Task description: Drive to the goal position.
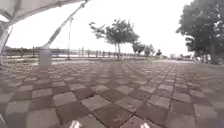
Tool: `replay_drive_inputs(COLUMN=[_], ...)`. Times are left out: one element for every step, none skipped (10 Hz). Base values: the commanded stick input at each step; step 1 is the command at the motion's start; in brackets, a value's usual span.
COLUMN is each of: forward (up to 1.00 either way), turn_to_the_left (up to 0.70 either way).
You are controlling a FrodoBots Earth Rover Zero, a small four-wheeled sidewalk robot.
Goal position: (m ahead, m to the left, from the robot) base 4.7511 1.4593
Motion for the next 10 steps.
replay_drive_inputs(forward=[0.70, 0.70, 0.70, 0.70, 0.70, 0.70, 0.70, 0.70, 0.70, 0.70], turn_to_the_left=[0.00, 0.00, 0.00, -0.10, -0.26, -0.27, -0.27, -0.27, -0.27, -0.27])
